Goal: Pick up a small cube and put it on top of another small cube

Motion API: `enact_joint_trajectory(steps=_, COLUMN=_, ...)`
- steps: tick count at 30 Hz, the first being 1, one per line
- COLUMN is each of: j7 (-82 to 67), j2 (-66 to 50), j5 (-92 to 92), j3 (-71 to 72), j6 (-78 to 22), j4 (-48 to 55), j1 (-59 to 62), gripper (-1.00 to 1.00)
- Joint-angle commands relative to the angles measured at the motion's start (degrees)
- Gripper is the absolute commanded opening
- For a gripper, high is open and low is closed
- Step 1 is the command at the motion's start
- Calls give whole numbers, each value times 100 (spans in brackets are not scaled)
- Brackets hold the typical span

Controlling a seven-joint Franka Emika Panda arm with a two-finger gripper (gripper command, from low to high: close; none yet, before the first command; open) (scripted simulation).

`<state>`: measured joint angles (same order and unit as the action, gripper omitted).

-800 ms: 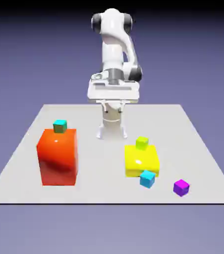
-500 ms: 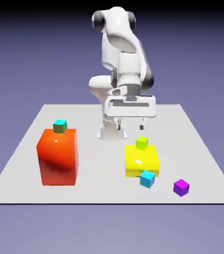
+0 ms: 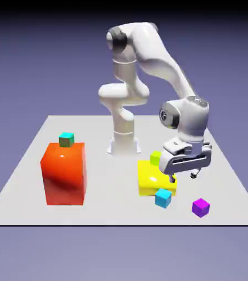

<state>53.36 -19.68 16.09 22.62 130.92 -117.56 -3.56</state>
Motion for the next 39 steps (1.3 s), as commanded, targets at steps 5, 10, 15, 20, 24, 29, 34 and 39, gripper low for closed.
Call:
enact_joint_trajectory(steps=5, j7=216, j2=-1039, j5=319, j3=449, j6=-855, j4=862, j1=-57, gripper=0)
enact_joint_trajectory(steps=10, j7=433, j2=-2077, j5=638, j3=897, j6=-1710, j4=1724, j1=-114, gripper=0)
enact_joint_trajectory(steps=15, j7=651, j2=-2766, j5=1012, j3=720, j6=-1133, j4=1599, j1=-210, gripper=0)
enact_joint_trajectory(steps=20, j7=472, j2=-2272, j5=698, j3=984, j6=-1876, j4=1888, j1=-125, gripper=-100)
enact_joint_trajectory(steps=24, j7=48, j2=-1441, j5=420, j3=784, j6=-1842, j4=1152, j1=-344, gripper=-100)
enact_joint_trajectory(steps=29, j7=-482, j2=-403, j5=72, j3=535, j6=-1803, j4=235, j1=-617, gripper=-100)
enact_joint_trajectory(steps=34, j7=-1012, j2=635, j5=-276, j3=286, j6=-1764, j4=-681, j1=-890, gripper=-100)
enact_joint_trajectory(steps=39, j7=-1541, j2=1673, j5=-625, j3=37, j6=-1725, j4=-1598, j1=-1163, gripper=-100)
